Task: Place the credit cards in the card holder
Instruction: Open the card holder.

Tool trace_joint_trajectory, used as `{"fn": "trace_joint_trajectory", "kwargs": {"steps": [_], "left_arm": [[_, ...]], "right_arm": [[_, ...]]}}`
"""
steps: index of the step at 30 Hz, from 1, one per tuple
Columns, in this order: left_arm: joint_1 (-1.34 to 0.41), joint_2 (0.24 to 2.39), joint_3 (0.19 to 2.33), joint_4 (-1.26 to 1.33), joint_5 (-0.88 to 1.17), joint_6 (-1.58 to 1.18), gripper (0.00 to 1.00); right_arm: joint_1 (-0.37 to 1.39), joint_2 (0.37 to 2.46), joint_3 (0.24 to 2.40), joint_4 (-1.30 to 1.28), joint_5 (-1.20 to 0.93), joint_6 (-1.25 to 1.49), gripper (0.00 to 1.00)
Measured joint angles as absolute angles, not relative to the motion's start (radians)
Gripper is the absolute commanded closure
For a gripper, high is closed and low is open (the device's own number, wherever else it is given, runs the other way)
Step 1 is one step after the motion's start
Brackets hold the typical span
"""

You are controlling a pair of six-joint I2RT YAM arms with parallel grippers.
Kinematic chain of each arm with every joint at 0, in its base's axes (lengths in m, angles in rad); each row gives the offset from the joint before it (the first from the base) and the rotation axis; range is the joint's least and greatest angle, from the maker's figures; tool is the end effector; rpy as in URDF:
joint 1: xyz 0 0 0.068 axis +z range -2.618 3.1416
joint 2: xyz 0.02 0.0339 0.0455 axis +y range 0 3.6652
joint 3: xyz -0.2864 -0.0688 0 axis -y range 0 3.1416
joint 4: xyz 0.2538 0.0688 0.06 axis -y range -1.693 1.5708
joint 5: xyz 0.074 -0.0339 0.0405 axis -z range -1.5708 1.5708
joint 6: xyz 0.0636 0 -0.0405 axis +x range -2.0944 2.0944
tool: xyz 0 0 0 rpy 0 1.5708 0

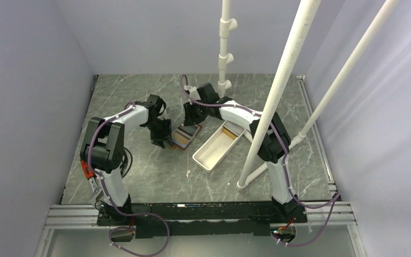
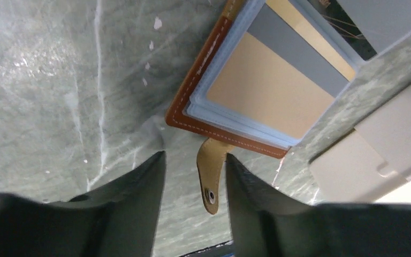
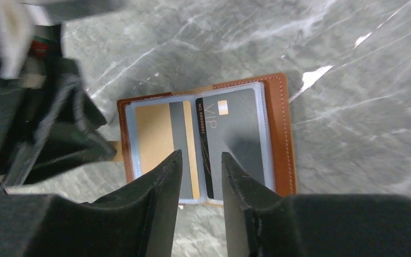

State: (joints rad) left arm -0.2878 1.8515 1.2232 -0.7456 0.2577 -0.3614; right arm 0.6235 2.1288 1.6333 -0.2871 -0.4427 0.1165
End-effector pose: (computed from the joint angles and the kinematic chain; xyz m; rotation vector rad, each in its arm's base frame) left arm 0.3468 -0.1196 0.1552 -0.0721 3.0020 -0.4633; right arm 0.4035 0.3238 0.1959 -0.8262 2.2861 0.8718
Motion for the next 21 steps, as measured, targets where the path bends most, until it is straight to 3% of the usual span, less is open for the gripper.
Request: {"fn": "trace_joint_trajectory", "kwargs": {"steps": [5,8,18,21], "left_arm": [[-0.254,1.753,1.172,-0.717,0.324,-0.405,0.25],[-0.2,1.679,1.136,-0.675,0.388,-0.444,0.24],[-0.088,1.781,1.037,-0.393,0.613,-0.61,0.38],[-0.089,1.795,0.979,-0.337,0.656,-0.653,0.48]], "right_arm": [[0.624,2.196,1.611,-0.251,-0.449,0.212,0.76],[0.624,2.206,1.596,-0.242,-0.445,0.249,0.77],[0.624,2.207,1.596,-0.221,-0.427,0.274,0.78],[0.624,2.207,1.596,-0.221,-0.426,0.274,0.79]]}}
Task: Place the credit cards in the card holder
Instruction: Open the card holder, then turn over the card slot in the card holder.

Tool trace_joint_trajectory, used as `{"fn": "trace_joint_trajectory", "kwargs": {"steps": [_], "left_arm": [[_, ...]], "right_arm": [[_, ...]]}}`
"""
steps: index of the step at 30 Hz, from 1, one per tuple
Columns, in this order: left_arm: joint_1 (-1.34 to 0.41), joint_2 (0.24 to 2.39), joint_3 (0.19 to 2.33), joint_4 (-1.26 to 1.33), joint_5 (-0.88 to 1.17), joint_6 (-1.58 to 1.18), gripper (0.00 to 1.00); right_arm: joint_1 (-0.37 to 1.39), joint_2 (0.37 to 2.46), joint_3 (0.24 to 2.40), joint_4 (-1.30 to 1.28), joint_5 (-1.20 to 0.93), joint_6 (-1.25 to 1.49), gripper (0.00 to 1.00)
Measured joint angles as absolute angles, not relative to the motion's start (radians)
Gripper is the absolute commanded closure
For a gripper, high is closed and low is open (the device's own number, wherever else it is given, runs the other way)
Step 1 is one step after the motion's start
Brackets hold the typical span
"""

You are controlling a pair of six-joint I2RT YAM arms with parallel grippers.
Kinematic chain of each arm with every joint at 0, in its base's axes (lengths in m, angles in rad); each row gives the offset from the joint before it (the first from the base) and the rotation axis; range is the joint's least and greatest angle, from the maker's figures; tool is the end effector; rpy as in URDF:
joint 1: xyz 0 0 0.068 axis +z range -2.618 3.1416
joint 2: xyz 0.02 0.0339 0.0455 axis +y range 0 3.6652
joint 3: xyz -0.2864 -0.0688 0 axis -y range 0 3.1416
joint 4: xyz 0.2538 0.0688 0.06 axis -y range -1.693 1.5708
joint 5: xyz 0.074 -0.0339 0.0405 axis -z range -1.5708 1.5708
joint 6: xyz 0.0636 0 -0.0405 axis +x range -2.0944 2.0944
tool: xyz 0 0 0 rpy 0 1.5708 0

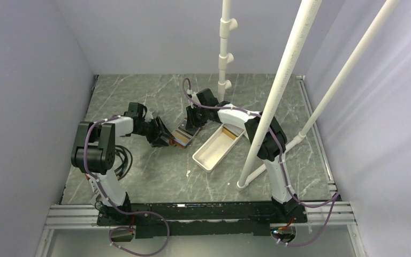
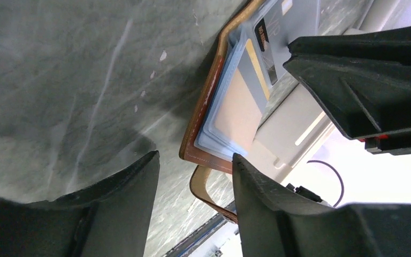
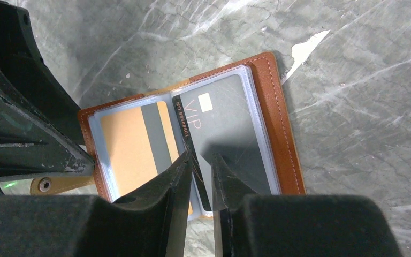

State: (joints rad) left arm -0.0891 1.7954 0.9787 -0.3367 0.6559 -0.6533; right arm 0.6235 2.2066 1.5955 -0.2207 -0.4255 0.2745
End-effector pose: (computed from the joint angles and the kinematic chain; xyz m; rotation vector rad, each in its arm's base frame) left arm 0.3469 -0.0699 0.1351 -0.5834 2.7349 -1.0986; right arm 0.4078 0.3256 0.1499 -0.6411 2.4299 0.9084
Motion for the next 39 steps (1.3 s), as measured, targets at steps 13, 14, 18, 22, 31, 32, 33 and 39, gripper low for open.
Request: {"fn": "trace_joint_trajectory", "kwargs": {"steps": [13,14,18,22,31,32,33,39], "left_arm": [[-0.089,1.804,0.92,-0.186,0.729,-0.711,0.74],[-0.089,1.805,0.92,-0.183,0.73,-0.711,0.75],[-0.089,1.808,0.919,-0.148,0.741,-0.721,0.86],[-0.089,1.811,0.901,-0.062,0.762,-0.746,0.92],[-0.089,1.81,0.894,0.018,0.789,-0.755,1.0],[-0.089,1.809,0.896,0.019,0.791,-0.753,1.0],[-0.089,1.806,0.897,0.021,0.793,-0.753,1.0],[-0.089,1.779,0.9,0.051,0.812,-0.752,1.0]], "right_arm": [[0.624,2.207,1.596,-0.22,-0.42,0.274,0.79],[0.624,2.207,1.596,-0.22,-0.42,0.274,0.79],[0.624,2.207,1.596,-0.22,-0.419,0.274,0.79],[0.624,2.207,1.596,-0.222,-0.42,0.273,0.71],[0.624,2.176,1.579,-0.217,-0.432,0.235,0.28],[0.624,2.166,1.57,-0.215,-0.435,0.227,0.26],[0.624,2.158,1.562,-0.212,-0.439,0.22,0.25],[0.625,2.136,1.53,-0.185,-0.476,0.182,0.18]]}}
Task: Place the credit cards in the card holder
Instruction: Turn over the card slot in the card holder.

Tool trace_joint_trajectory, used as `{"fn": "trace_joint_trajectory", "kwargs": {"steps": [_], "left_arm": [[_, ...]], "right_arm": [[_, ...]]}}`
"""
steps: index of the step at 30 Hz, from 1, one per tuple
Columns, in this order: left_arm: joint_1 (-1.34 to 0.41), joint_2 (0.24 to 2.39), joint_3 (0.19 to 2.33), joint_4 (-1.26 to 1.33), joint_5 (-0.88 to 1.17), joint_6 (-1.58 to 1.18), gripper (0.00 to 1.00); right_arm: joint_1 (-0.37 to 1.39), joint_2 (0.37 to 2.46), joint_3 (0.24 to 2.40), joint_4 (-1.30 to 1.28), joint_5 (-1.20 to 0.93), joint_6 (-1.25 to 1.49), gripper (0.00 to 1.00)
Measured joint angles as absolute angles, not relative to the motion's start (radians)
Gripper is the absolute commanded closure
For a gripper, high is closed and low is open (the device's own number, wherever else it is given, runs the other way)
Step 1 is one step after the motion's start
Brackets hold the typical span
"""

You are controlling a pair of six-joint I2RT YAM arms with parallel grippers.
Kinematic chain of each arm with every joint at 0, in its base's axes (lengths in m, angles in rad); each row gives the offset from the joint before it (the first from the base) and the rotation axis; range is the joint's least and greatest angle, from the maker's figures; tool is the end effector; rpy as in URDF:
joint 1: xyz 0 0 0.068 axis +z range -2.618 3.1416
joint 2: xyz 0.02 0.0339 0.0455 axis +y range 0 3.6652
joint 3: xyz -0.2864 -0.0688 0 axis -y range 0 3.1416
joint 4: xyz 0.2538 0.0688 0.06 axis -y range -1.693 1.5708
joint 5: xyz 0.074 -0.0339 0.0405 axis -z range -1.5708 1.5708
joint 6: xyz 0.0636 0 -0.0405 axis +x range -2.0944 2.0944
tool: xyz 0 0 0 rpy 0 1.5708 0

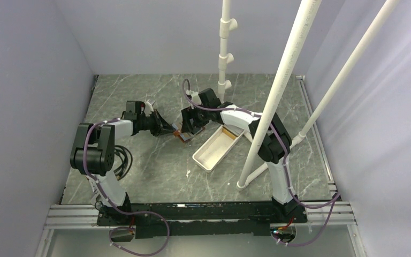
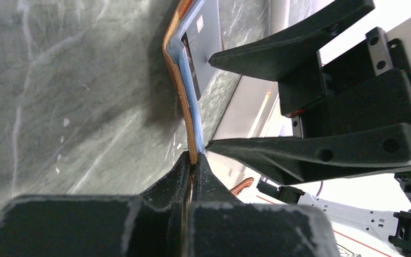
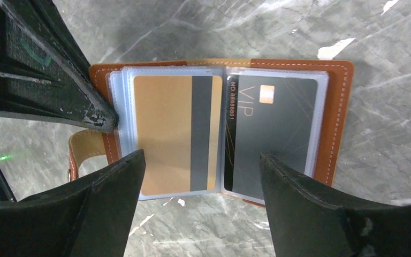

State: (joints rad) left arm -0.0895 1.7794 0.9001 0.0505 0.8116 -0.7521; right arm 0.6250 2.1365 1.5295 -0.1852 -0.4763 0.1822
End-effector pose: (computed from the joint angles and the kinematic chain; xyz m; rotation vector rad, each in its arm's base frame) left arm 0.3614 -0.0787 0.1496 -0.4105 2.4549 -1.3528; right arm 0.3948 0.3208 0.1669 -0.7740 2.3304 0.9392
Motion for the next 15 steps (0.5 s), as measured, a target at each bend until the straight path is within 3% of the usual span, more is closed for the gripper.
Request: {"fn": "trace_joint_trajectory", "kwargs": {"steps": [9,15], "left_arm": [[-0.096,1.777,0.921,0.058,0.816,-0.752,1.0],[-0.099,1.777,0.931,0.043,0.816,-0.745,1.0]], "right_arm": [[0.641,2.121,1.501,-0.164,-0.482,0.138,0.12],[0.646,2.109,1.486,-0.159,-0.476,0.13,0.15]]}}
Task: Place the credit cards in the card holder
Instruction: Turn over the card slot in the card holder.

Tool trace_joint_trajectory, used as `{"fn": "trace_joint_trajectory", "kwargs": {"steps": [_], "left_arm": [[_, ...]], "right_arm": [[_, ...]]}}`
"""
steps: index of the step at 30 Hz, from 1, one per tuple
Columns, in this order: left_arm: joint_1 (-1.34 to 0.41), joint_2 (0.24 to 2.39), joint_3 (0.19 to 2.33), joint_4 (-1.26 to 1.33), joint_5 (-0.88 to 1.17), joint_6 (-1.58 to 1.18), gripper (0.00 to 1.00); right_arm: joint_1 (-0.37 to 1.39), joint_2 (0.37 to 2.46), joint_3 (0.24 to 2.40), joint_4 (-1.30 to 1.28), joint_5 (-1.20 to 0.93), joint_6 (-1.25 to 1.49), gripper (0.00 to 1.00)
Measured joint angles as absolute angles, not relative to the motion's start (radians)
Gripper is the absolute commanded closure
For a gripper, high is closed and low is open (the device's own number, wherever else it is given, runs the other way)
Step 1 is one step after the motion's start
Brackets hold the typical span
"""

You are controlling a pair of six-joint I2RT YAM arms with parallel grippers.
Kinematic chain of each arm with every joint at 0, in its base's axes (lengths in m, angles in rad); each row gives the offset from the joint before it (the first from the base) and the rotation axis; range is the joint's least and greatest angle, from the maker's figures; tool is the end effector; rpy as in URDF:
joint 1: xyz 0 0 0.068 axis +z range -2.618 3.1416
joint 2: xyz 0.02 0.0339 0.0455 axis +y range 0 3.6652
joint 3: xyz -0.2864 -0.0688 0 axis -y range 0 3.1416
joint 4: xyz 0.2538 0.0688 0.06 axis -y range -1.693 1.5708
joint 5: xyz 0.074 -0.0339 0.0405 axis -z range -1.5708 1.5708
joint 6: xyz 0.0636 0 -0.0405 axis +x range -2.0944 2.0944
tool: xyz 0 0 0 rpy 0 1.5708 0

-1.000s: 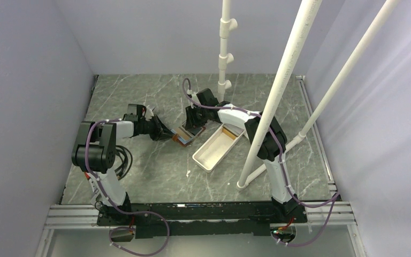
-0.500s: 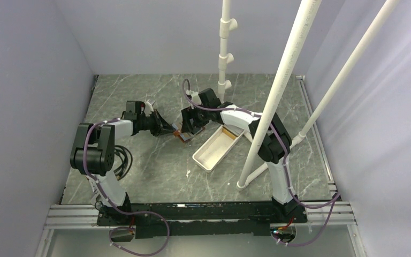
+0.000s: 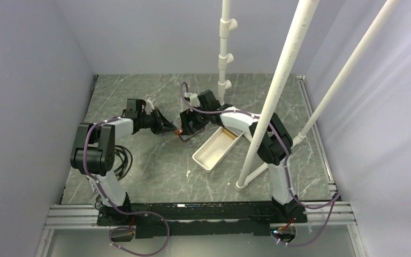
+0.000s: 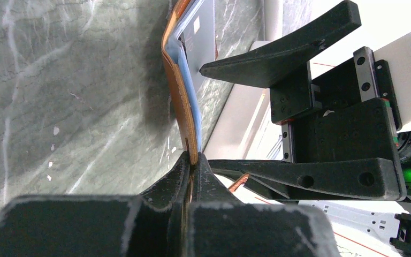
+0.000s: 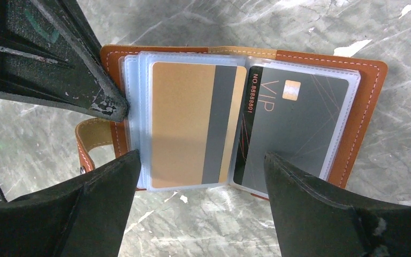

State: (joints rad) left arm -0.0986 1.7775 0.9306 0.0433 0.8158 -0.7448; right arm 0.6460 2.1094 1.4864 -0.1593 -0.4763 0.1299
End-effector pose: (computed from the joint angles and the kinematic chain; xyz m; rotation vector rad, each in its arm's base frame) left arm 0.3671 -0.0829 0.1587 -0.3694 2.4369 -1.3585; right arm 0.3822 0.3247 0.1680 -0.8562 2.2835 0.9271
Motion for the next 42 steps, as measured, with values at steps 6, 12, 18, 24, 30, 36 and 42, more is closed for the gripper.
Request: {"fn": "trace_joint_trajectory", "kwargs": {"steps": [6,12,18,24,30,36,42], "left_arm": [[-0.099,1.777,0.938,0.021,0.815,-0.726,1.0],[-0.099,1.777,0.952,-0.031,0.815,-0.689,1.0],[-0.099,1.792,0.971,-0.093,0.815,-0.641,1.0],[-0.099,1.811,0.983,-0.138,0.815,-0.608,1.0],[-0.099,1.814,1.0,-0.186,0.811,-0.576,0.98],[-0.105,1.837,1.114,-0.404,0.667,-0.488,0.47],[-0.115,1.77,1.163,-0.59,0.496,-0.422,0.45]], "right_arm": [[0.651,2.109,1.486,-0.158,-0.445,0.135,0.34],[0.646,2.1,1.464,-0.14,-0.43,0.154,0.28],[0.632,2.075,1.449,-0.121,-0.452,0.165,0.25],[0.622,2.074,1.449,-0.104,-0.524,0.182,0.26],[0.622,2.076,1.449,-0.104,-0.561,0.2,0.31],[0.619,2.093,1.486,-0.162,-0.404,0.198,0.55],[0.607,2.103,1.513,-0.243,-0.258,0.181,0.51]]}}
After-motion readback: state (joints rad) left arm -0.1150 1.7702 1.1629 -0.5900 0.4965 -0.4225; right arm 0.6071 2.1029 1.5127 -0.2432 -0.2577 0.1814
